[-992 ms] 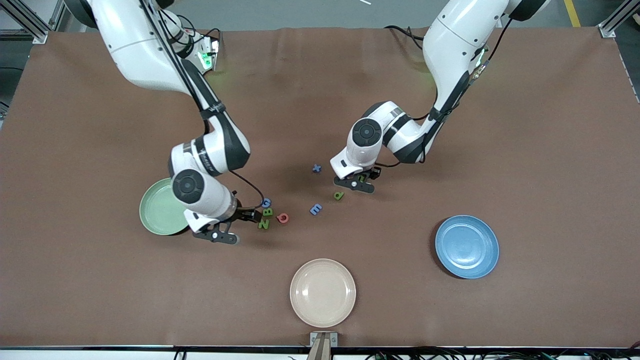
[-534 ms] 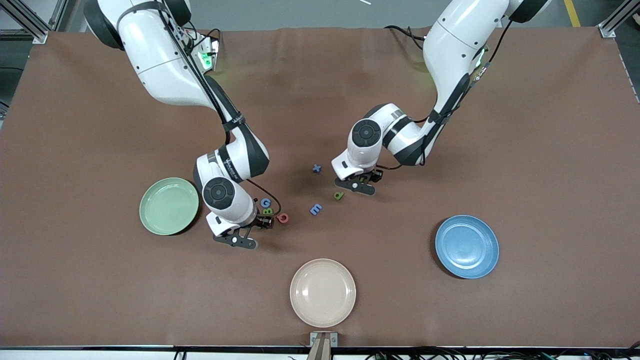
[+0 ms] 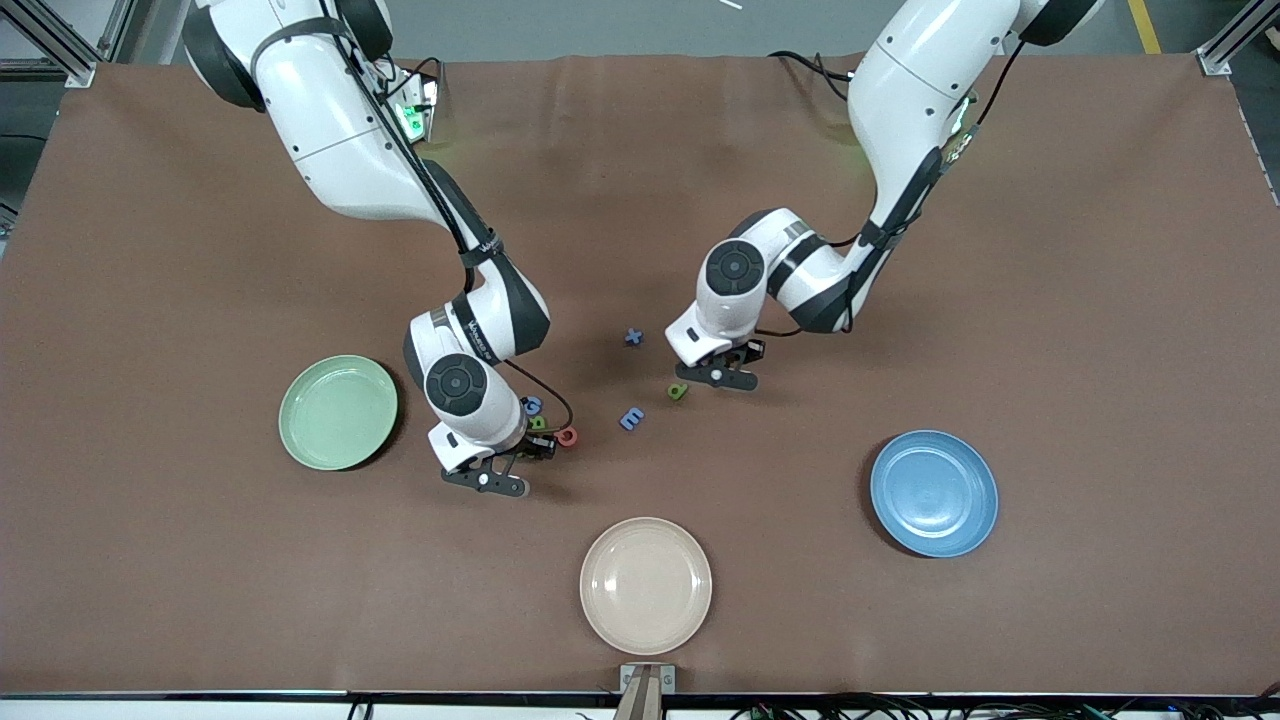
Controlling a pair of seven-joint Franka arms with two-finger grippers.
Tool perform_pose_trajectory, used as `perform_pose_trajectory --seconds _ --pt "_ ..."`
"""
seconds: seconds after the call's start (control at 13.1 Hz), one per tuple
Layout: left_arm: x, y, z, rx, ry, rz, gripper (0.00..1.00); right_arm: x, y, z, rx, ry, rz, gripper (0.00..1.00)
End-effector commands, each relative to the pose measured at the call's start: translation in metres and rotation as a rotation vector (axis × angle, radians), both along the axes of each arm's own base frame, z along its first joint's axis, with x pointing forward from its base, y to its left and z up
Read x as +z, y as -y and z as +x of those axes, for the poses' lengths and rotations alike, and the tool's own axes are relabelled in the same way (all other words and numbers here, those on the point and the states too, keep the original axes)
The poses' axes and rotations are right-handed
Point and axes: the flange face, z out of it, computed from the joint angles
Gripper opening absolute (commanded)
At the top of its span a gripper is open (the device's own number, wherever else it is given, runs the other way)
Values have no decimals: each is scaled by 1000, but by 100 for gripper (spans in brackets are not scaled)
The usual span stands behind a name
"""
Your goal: Sort upper and lower case letters into plates
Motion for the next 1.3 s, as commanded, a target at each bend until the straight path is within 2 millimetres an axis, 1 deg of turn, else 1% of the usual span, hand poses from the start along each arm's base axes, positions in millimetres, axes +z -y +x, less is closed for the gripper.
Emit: perform_pose_trajectory --seconds 0.0,0.08,0.15,0.23,0.31,0.38,0.46,0.53,0.61,0.69,0.76,0.84,0.92,0.99,1.07,1.14,1.22 --pt "46 -43 46 88 43 22 2 1 -4 0 -9 10 -12 28" --pt "61 -66 68 135 59 20 1 0 -4 0 -8 9 -13 13" --pt "74 -92 92 176 75 17 1 2 1 2 -16 5 -15 2" --pt "77 -112 105 187 90 26 1 4 10 6 -17 3 -14 0" --pt "81 -134 120 195 116 44 1 7 28 11 -27 -4 -18 0" --pt "83 -162 135 211 139 68 1 19 44 14 6 -15 -22 0" --pt "81 -182 143 209 153 95 1 30 68 19 31 -44 -33 0" --pt "76 -205 155 196 165 122 1 46 91 25 39 -66 -35 0" --pt "72 -235 168 196 172 142 2 56 109 23 59 -83 -37 0" --pt "67 -250 173 191 168 142 4 69 131 19 87 -81 -32 0" --pt "64 -258 179 177 164 141 5 76 164 15 115 -82 -27 0" --pt "61 -270 188 164 165 137 6 79 185 6 136 -78 -22 0" --pt "51 -287 193 170 150 138 9 80 201 -8 153 -64 -17 0" --pt "44 -298 194 185 138 137 28 80 222 -20 158 -51 -14 0" --pt "44 -299 194 185 140 137 71 75 240 -33 170 -54 -12 0" --pt "52 -299 195 187 149 135 99 69 251 -44 179 -55 -12 0" --pt "58 -299 196 195 157 129 100 64 263 -53 185 -47 -11 0"
